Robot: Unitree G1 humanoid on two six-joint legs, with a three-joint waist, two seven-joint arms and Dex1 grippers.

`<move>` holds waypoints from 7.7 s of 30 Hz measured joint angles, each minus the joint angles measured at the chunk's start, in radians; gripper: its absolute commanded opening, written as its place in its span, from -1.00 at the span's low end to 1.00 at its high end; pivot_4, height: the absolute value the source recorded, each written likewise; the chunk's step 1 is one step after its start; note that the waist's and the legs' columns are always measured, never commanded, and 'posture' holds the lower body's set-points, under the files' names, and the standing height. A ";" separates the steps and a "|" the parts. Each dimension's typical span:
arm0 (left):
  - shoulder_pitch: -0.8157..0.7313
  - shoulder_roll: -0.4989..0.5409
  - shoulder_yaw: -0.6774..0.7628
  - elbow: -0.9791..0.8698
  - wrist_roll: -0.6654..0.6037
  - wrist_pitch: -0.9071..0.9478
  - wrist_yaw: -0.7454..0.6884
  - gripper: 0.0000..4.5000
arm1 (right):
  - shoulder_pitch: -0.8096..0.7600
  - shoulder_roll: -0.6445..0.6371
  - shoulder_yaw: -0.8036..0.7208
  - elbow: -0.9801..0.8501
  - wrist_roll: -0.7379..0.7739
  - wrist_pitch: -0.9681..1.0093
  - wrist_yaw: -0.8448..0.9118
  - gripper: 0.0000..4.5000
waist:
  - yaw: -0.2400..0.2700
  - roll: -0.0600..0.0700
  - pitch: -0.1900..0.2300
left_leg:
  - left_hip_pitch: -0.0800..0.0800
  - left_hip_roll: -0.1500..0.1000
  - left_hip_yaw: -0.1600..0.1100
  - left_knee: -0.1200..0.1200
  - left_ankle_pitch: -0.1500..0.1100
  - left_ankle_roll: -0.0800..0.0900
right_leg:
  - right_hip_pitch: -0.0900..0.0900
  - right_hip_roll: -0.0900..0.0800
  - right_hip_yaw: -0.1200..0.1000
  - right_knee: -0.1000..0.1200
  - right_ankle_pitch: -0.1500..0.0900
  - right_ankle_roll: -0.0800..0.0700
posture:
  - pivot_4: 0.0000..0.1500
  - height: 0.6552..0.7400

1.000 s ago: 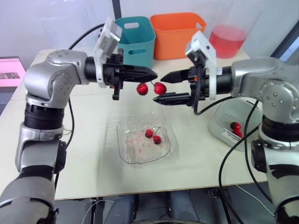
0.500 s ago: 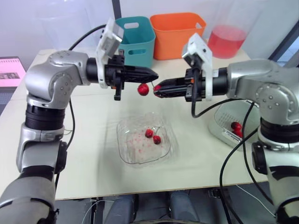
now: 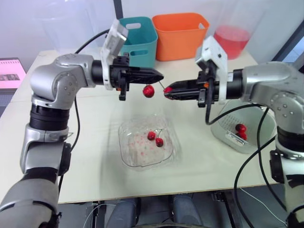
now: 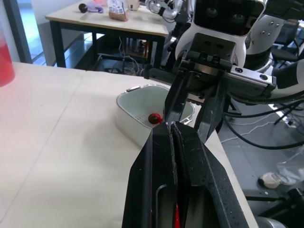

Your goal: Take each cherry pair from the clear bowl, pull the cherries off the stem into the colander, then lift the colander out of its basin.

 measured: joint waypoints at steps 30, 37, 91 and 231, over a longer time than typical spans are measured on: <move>0.114 0.009 0.003 0.009 0.125 -0.159 0.036 -1.00 | 0.401 -0.158 -0.540 0.177 -0.041 -0.231 -0.080 -0.87 | 0.030 0.000 0.000 | 0.000 0.000 0.004 0.001 0.000 0.000 | 0.001 -0.001 0.001 -0.001 0.000 0.000 | 1.00 1.00; 0.150 0.005 0.006 -0.003 0.124 -0.157 0.049 -1.00 | 0.598 -0.201 -0.730 0.193 -0.013 -0.221 -0.041 -0.87 | 0.025 0.000 0.000 | 0.001 0.000 0.005 0.001 0.000 0.001 | 0.001 0.000 0.002 -0.001 0.000 0.000 | 1.00 1.00; 0.128 0.062 0.061 -0.040 0.052 -0.094 0.059 -1.00 | 0.179 0.174 -0.222 0.154 0.190 -0.084 -0.160 0.99 | 0.026 0.000 0.000 | 0.000 0.000 0.001 0.003 0.000 0.000 | 0.002 -0.001 0.000 -0.001 0.000 0.000 | 1.00 1.00; 0.331 0.132 0.199 0.060 0.134 -0.182 0.183 -1.00 | 0.370 -0.085 -0.301 0.016 0.072 -0.220 -0.099 0.59 | 0.018 0.000 0.000 | 0.003 0.002 0.003 0.001 0.000 0.001 | 0.002 0.001 0.002 -0.001 0.000 0.000 | 1.00 1.00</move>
